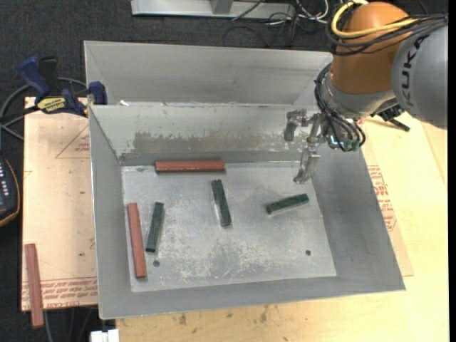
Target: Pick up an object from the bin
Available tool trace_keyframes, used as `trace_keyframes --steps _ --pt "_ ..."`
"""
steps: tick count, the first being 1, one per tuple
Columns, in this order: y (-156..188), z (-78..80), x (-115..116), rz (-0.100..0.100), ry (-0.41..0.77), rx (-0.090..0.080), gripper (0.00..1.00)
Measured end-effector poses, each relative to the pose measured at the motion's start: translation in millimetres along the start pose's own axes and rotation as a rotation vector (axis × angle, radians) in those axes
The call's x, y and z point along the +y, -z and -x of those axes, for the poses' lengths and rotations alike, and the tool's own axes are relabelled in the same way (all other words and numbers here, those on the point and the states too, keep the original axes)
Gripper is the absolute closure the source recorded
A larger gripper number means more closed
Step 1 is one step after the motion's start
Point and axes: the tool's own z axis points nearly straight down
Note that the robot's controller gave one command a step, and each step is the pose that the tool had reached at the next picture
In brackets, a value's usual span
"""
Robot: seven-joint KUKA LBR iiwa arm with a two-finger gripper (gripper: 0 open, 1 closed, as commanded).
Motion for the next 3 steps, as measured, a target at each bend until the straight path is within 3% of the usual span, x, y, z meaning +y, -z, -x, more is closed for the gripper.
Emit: trace_keyframes --steps 1,2,3 --pt "-134 -24.8 -58 0.0 0.123 -0.001 0.0" --pt "-129 -21.9 -56 -0.001 0.126 -0.009 1.0" --pt "31 -39.7 -85 -0.004 0.029 -0.017 1.0"
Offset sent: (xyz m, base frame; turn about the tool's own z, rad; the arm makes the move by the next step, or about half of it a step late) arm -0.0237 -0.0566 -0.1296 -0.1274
